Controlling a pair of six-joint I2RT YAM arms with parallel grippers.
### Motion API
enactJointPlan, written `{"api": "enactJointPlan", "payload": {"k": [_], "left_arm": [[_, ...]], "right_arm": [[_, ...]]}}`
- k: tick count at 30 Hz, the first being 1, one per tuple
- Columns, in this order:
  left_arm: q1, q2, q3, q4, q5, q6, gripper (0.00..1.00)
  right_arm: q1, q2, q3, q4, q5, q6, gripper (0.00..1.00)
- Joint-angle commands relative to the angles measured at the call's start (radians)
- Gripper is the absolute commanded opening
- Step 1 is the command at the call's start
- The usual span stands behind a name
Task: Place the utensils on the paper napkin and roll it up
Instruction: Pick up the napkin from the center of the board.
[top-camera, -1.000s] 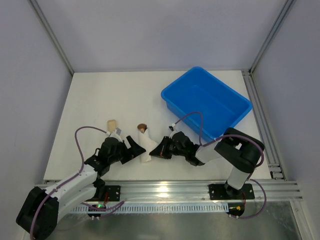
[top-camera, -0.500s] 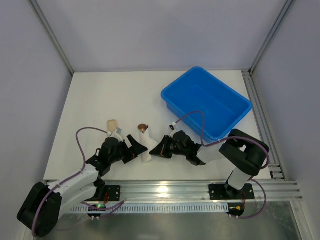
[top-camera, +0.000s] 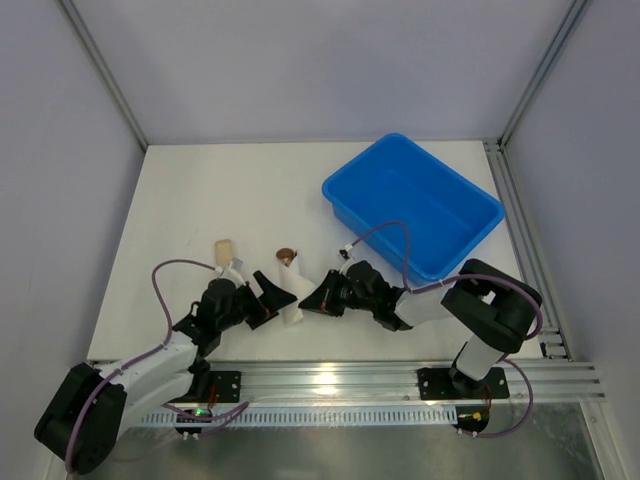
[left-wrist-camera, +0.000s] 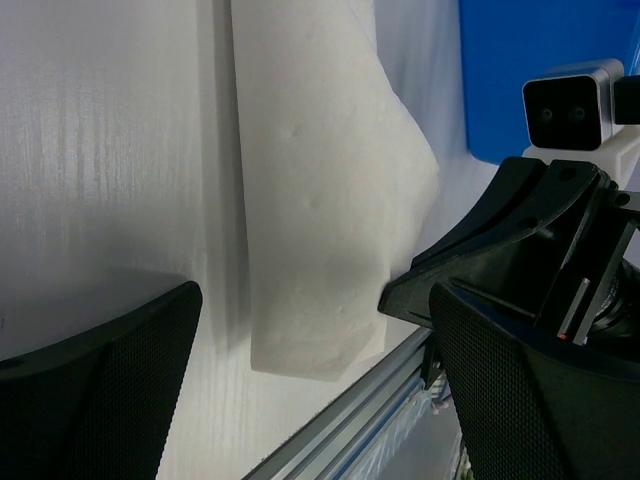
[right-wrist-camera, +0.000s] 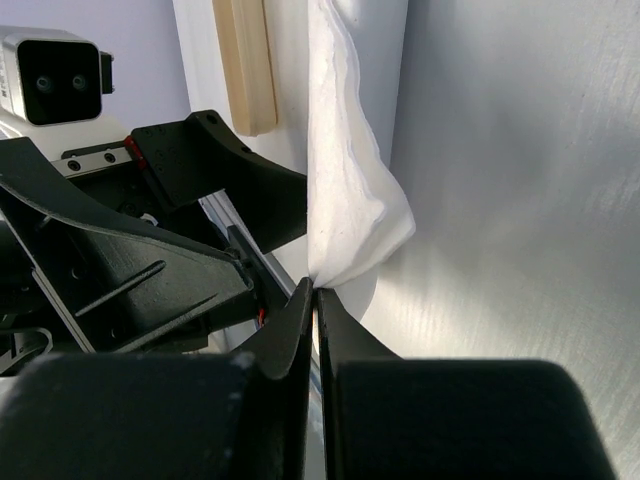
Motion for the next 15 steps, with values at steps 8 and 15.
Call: {"api": "enactJointPlan", "payload": {"k": [8, 15], "left_arm": [[0.004, 0.084, -0.065, 0.090, 0.038, -0.052, 0.99], [0.004, 0.169, -0.092, 0.229, 0.061, -0.112, 0.99]], "right_arm": [[-0.003, -0.067, 0.037, 0.024, -0.005, 0.020, 0.04], [-0.003, -0.065, 0.035, 0.033, -0.005, 0.026, 0.03]]}}
